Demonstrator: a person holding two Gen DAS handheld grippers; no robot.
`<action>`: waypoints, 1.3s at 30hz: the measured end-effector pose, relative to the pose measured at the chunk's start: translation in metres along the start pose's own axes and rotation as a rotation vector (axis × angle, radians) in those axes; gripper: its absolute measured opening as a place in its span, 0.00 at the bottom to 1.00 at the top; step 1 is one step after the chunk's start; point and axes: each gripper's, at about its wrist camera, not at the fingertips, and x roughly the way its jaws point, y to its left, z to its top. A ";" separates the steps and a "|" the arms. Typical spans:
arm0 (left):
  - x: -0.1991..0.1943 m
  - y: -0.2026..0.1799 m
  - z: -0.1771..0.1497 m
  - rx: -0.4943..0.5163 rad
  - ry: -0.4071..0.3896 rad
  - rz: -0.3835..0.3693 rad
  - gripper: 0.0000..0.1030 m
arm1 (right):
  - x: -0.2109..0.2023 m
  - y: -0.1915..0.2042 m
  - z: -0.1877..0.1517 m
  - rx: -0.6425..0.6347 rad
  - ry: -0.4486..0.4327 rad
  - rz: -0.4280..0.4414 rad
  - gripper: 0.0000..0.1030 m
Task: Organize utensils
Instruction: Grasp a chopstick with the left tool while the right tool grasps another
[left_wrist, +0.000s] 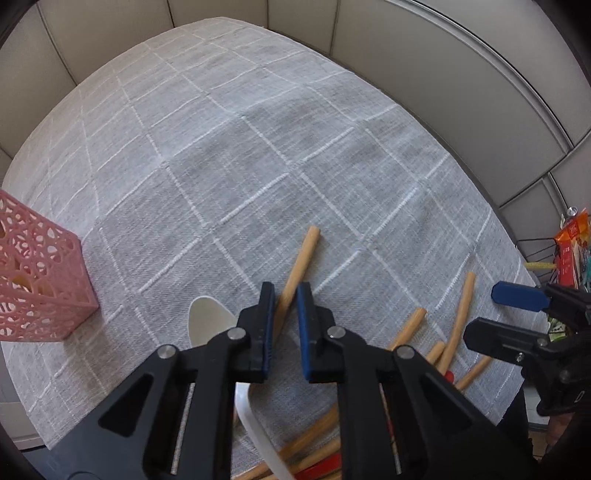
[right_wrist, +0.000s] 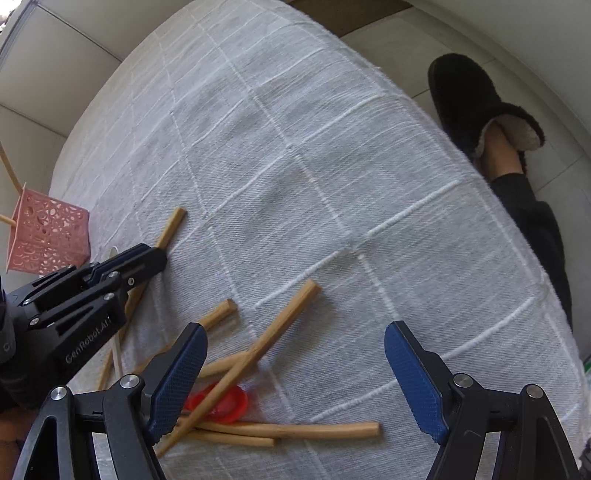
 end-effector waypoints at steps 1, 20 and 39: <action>0.001 0.002 -0.001 -0.017 -0.001 0.010 0.12 | 0.002 0.001 0.001 0.009 0.001 0.004 0.79; 0.008 0.044 -0.001 -0.164 -0.019 -0.014 0.11 | 0.024 0.034 0.032 0.035 -0.065 -0.109 0.11; -0.107 0.060 -0.015 -0.260 -0.315 -0.062 0.09 | -0.074 0.100 0.028 -0.145 -0.353 0.043 0.08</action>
